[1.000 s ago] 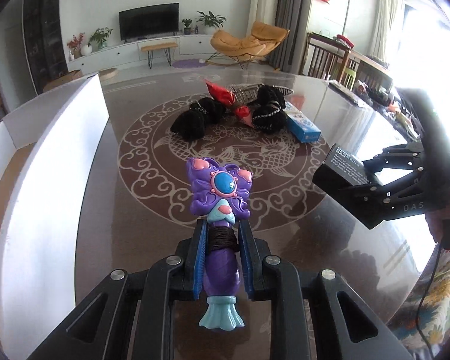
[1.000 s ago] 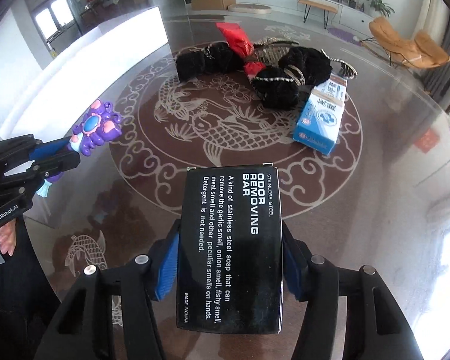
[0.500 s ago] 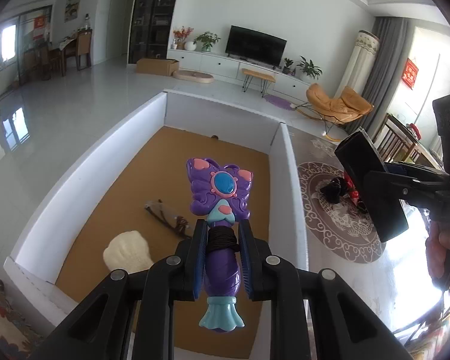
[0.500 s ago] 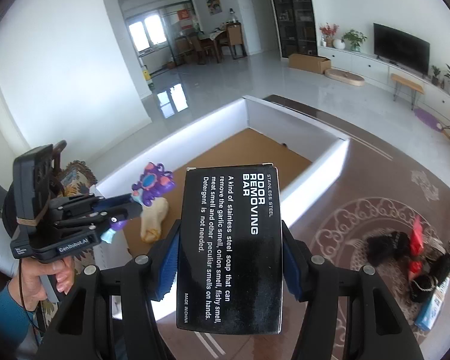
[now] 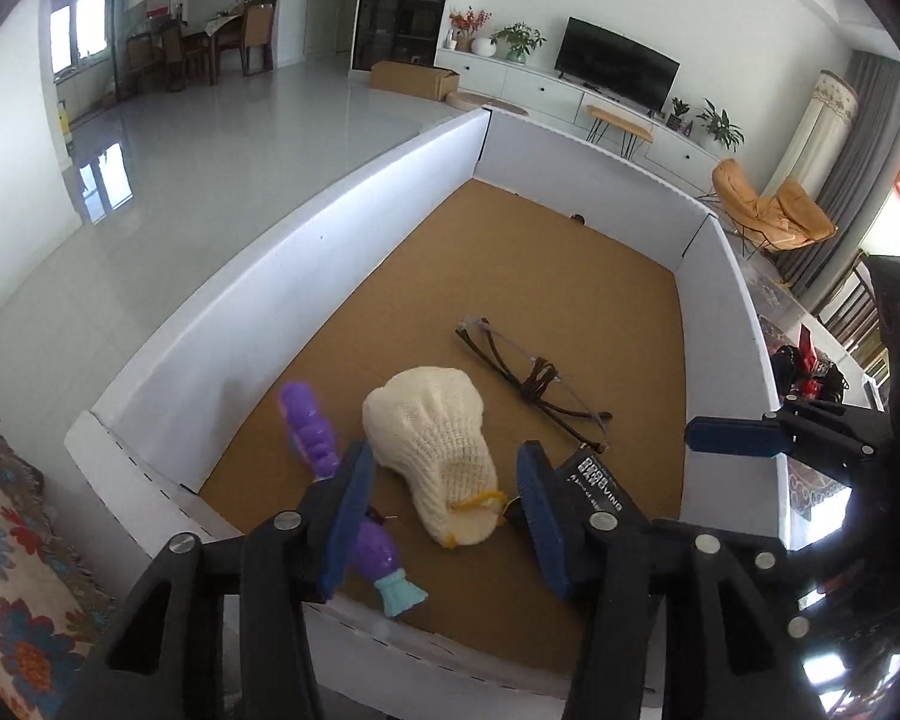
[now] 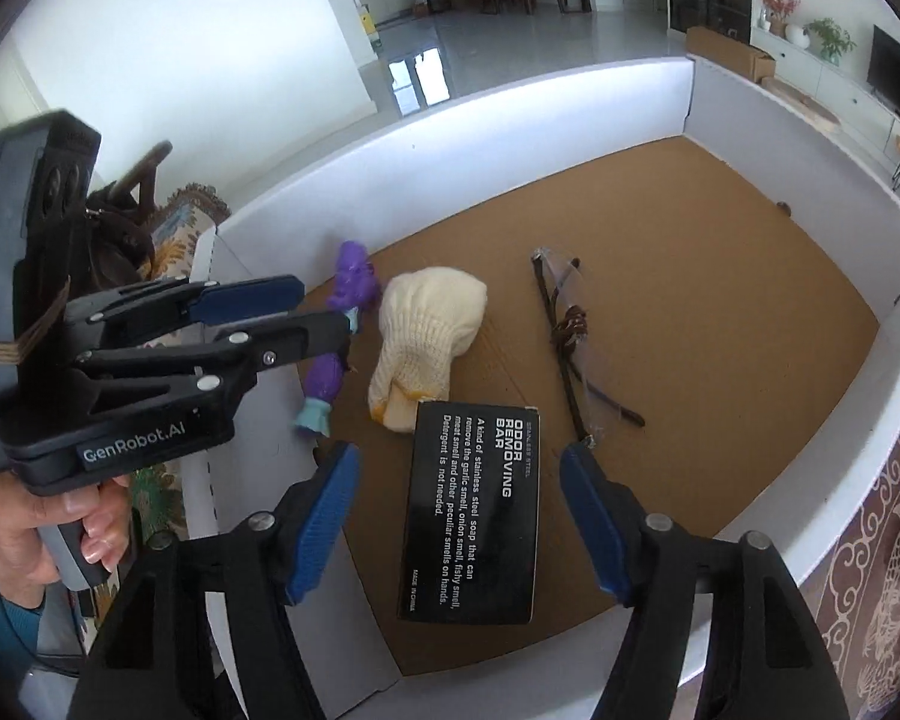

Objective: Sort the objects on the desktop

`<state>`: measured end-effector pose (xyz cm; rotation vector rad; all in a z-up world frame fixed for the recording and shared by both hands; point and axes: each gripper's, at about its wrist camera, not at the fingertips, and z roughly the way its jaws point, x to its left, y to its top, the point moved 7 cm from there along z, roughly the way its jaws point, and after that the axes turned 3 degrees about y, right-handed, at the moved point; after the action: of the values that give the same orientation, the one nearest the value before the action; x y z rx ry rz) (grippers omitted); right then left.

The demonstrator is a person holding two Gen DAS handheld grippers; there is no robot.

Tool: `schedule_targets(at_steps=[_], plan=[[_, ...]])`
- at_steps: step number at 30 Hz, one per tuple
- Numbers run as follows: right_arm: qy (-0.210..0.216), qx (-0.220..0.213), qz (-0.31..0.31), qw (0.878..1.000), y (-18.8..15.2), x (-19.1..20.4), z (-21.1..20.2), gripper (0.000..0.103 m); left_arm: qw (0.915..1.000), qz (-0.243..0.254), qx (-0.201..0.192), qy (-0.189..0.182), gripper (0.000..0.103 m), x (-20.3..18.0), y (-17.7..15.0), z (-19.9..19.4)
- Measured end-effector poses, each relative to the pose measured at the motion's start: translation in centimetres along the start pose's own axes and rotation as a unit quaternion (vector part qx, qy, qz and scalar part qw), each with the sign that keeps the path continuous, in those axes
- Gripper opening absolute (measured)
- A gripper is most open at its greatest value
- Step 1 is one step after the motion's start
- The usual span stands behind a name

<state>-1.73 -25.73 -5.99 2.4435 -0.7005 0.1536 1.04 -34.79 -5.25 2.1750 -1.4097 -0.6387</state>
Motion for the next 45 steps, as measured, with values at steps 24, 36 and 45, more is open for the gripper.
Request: schedule_targets(at_steps=[24, 36, 45], plan=[[-0.295, -0.097, 0.191, 0.931, -30.8, -24.8, -19.2, 0.101, 0.9699, 0.179, -0.001, -0.165, 0.096, -32.6, -11.3, 0.5], [-0.271, -0.080, 0.209, 0.936, -31.9, -25.0, -17.9, 0.103, 0.9760, 0.178, 0.015, -0.125, 0.096, -34.1, -10.7, 7.0], [-0.271, -0.080, 0.209, 0.936, -31.8, -25.0, -17.9, 0.103, 0.9763, 0.169, 0.012, -0.134, 0.096, -33.6, -11.0, 7.4]])
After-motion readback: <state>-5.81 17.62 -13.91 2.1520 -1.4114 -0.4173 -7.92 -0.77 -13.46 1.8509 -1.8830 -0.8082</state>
